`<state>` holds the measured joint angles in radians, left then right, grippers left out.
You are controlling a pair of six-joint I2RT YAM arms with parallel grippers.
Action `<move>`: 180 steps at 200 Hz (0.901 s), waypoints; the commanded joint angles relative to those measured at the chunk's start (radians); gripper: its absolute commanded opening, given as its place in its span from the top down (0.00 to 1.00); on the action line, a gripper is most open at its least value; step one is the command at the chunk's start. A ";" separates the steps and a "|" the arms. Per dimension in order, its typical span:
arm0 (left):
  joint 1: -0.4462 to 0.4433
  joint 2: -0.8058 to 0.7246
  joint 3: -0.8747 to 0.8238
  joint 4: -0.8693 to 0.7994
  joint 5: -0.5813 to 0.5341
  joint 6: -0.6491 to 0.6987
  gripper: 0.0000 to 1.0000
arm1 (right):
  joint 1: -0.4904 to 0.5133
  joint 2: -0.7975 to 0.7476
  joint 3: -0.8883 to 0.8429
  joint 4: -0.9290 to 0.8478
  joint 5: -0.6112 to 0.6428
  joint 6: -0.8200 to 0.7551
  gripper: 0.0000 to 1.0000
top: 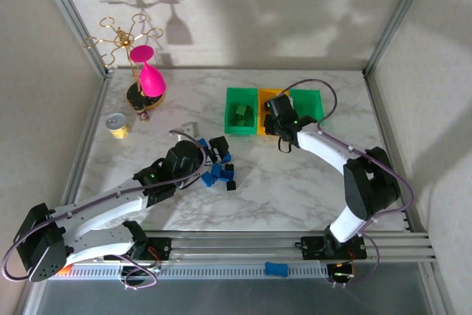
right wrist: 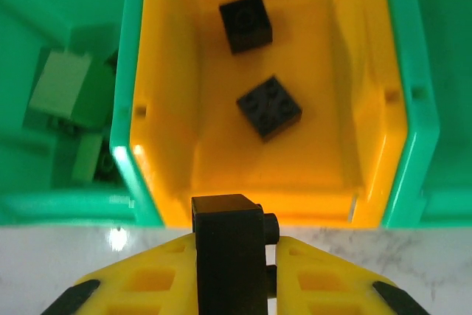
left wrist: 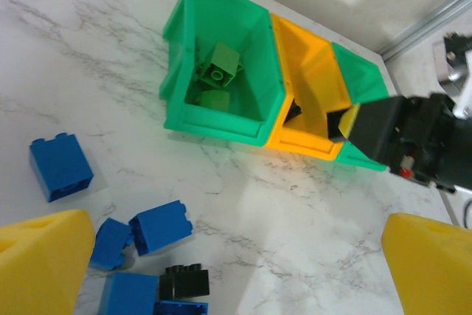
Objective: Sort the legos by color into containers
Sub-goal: Place the lego in the container.
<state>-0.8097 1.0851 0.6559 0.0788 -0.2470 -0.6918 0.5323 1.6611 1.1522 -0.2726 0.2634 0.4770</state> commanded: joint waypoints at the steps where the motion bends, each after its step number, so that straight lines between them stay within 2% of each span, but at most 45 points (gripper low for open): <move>1: 0.001 0.028 0.047 0.039 0.025 0.029 0.00 | -0.027 0.078 0.086 0.028 0.022 -0.036 0.76; 77: 0.003 0.062 0.060 0.070 0.026 0.028 0.00 | -0.089 0.300 0.272 0.066 -0.041 -0.071 0.76; 106: 0.003 0.064 0.061 0.065 0.025 0.031 0.00 | -0.094 0.346 0.312 0.063 -0.050 -0.082 0.72; 149: 0.003 0.050 0.056 0.056 0.022 0.031 0.01 | -0.095 0.300 0.296 0.064 -0.067 -0.076 0.58; 180: 0.003 0.038 0.056 0.052 0.029 0.028 0.01 | -0.094 0.217 0.229 0.076 -0.061 -0.072 0.56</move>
<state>-0.8097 1.1419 0.6868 0.1307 -0.2283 -0.6765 0.4408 1.9816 1.4246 -0.2176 0.2054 0.4038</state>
